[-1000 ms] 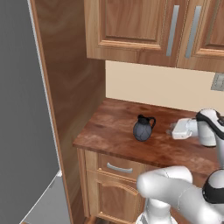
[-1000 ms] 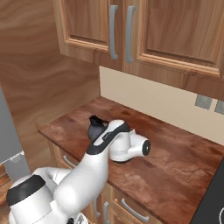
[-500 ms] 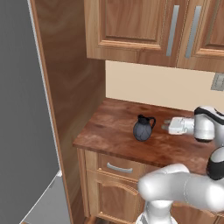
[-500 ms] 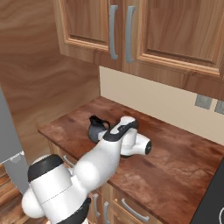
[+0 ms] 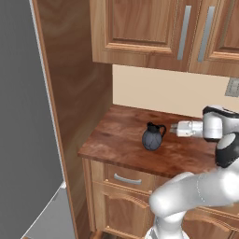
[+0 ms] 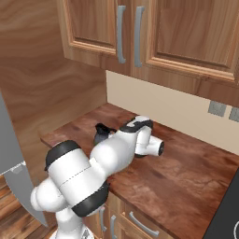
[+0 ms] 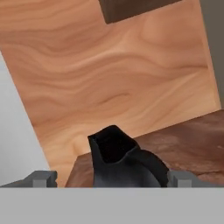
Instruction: Move the apple and pickle from the top shelf to the second highest shelf to make space. Then, place the pitcher from the counter on the cleared top shelf.
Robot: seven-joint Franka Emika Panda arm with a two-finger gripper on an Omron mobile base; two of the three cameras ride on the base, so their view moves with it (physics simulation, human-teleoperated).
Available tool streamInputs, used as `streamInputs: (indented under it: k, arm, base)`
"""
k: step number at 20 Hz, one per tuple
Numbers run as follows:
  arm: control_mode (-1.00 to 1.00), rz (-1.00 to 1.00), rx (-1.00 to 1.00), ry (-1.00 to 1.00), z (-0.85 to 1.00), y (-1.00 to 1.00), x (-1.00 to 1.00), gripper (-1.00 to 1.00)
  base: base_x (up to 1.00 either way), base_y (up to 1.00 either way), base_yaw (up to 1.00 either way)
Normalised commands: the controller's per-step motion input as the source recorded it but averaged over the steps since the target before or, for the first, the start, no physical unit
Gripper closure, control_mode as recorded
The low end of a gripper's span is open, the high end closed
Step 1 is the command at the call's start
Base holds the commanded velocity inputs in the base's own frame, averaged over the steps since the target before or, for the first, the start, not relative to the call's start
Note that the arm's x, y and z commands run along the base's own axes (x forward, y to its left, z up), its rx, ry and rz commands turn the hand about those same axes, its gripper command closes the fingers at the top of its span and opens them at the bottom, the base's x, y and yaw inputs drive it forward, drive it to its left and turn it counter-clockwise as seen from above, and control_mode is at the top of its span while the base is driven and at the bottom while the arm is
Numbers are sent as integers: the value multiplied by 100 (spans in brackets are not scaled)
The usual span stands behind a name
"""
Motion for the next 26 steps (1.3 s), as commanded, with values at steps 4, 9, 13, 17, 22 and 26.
streamInputs:
  k: [4,9,13,17,22,26]
  arm:
    - [-100,4,0,0,0,-2,22,-100]
    - [-100,4,0,0,0,-1,17,-100]
    - [-100,5,0,0,0,0,15,-100]
    - [-100,6,-3,0,-3,1,8,-100]
    - [-100,6,-4,-1,-10,3,2,-100]
    - [-100,8,-5,-1,-12,9,0,-100]
  base:
    - [0,0,0]
    - [0,0,0]
    - [0,0,0]
    - [0,0,0]
    - [0,0,0]
    - [0,0,0]
